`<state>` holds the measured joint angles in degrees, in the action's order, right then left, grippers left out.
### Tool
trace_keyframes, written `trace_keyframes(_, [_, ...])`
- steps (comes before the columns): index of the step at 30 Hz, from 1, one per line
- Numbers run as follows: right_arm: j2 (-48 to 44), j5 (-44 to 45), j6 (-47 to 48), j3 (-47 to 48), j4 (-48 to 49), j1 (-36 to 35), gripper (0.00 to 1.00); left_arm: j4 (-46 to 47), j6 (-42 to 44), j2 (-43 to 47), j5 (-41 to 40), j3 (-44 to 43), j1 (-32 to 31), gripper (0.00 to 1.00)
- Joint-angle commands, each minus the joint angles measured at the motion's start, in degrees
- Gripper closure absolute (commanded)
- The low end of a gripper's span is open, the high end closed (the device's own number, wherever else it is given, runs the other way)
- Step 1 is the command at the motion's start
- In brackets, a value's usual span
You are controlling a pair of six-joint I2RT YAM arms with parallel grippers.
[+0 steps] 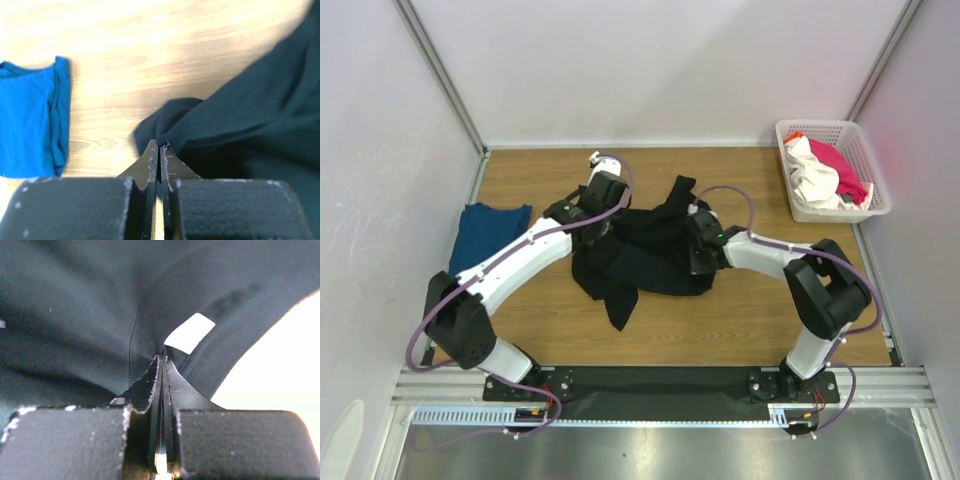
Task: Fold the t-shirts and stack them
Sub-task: Flatten the tshirt out
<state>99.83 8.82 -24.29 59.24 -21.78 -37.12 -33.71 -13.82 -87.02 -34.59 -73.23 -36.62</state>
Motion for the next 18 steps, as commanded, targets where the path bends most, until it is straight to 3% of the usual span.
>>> trace_keyframes(1, [-4.55, 4.28, 2.32, -3.34, -5.20, 5.39, 1.00, -0.74, 3.27, 5.11, 0.66, -2.97, 0.67, 0.94])
trace_keyframes(3, [-6.30, 4.62, 2.85, -4.74, -5.20, 8.01, 1.00, 0.14, 3.98, 5.63, 0.66, -2.01, 1.46, 0.91])
trace_keyframes(13, [-10.79, 2.44, 5.66, -5.90, -3.80, 22.34, 1.00, 4.61, 4.86, 3.18, 5.75, -2.36, 7.87, 0.92])
trace_keyframes(17, [-11.32, -1.52, 7.68, -2.04, -4.58, 23.50, 1.00, 4.36, 4.86, 1.34, 8.04, -3.93, 9.81, 0.89])
trace_keyframes(18, [-11.76, -4.40, 7.86, -1.50, -4.76, 23.15, 0.88, 4.27, 4.95, 0.29, 9.52, -4.28, 9.81, 0.88])
